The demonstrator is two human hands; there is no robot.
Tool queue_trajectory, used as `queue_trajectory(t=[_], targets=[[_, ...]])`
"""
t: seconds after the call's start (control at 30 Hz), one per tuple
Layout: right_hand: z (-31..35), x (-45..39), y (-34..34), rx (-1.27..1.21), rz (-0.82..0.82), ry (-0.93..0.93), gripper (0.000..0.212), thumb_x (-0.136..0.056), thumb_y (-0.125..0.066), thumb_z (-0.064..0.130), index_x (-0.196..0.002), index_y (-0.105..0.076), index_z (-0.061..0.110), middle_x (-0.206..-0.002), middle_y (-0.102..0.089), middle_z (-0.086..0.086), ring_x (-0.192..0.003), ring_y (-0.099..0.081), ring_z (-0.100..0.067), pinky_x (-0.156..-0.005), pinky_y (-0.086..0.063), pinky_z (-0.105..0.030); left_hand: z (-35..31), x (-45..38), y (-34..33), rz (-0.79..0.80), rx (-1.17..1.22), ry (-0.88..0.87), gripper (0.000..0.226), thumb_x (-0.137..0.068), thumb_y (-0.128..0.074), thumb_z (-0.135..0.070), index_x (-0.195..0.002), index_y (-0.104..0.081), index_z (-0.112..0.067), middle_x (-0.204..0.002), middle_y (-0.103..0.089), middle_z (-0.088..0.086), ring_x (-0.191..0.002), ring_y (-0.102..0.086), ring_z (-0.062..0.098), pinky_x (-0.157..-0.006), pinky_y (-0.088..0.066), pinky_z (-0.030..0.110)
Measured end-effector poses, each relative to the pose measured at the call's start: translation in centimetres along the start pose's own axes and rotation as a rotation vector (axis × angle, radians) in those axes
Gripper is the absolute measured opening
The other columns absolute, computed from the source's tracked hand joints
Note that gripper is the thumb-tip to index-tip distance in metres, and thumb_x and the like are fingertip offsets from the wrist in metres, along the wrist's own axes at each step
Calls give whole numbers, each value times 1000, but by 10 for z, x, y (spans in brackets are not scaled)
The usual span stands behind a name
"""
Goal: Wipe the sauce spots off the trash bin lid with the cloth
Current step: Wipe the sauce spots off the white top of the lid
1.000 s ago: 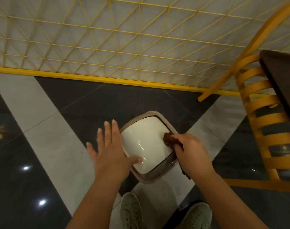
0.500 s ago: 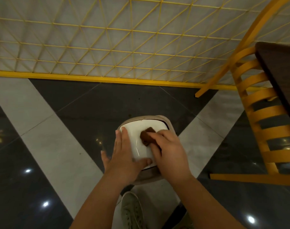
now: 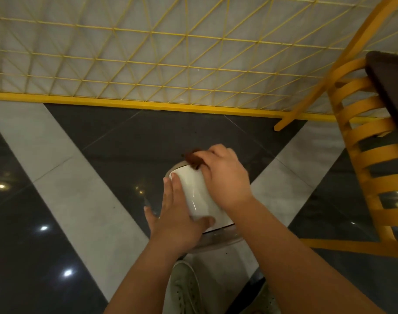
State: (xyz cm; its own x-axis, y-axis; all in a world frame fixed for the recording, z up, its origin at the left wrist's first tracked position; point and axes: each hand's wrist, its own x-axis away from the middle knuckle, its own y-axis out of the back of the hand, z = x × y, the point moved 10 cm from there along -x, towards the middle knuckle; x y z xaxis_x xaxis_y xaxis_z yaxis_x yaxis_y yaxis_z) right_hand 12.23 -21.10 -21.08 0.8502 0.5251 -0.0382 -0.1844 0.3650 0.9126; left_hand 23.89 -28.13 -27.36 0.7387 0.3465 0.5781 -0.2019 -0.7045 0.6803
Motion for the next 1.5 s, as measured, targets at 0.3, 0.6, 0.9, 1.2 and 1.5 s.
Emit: queue_trajectory(t=[0.3, 0.6, 0.9, 1.2, 1.5], targets=[[-59, 44, -1, -165, -7, -331, 31, -96, -42, 30, -123, -56, 32, -120, -54, 5, -107, -51, -13, -90, -44, -25, 0, 2, 0, -1, 0, 18, 120, -80, -62, -59, -143, 35, -26, -159, 26, -7, -150, -5, 18, -115, 13, 55], [-69, 50, -2, -185, 16, -345, 28, -97, -44, 26, -119, -60, 32, -117, -58, 2, -98, -54, -14, -84, -46, -24, 5, -5, 13, -14, -22, -1, 121, -77, -67, -57, -147, 28, -32, -160, 20, -10, -150, 6, 19, -115, 8, 60], [-123, 125, -1, -480, -55, -636, 27, -93, -55, 21, -117, -60, 33, -107, -61, 13, -96, -55, -5, -87, -44, -23, 10, -2, 48, -210, -133, -32, 106, -81, -69, -45, -151, 10, -34, -163, 8, -4, -148, -11, 29, -117, -16, 56], [-108, 102, -13, -485, -86, -621, 20, -94, -53, 30, -112, -62, 32, -98, -61, 14, -88, -56, -2, -71, -39, -11, 4, -9, 17, -131, -101, -84, 116, -80, -64, -59, -148, 25, -27, -159, 25, -4, -149, 11, 23, -118, -1, 48], [-59, 138, -34, -416, 73, -463, 28, -93, -54, 23, -117, -60, 36, -104, -56, 17, -91, -52, 1, -81, -39, -7, 6, -11, 14, -146, -37, -96, 117, -80, -66, -53, -148, 26, -29, -159, 25, -7, -149, 13, 22, -120, -11, 48]])
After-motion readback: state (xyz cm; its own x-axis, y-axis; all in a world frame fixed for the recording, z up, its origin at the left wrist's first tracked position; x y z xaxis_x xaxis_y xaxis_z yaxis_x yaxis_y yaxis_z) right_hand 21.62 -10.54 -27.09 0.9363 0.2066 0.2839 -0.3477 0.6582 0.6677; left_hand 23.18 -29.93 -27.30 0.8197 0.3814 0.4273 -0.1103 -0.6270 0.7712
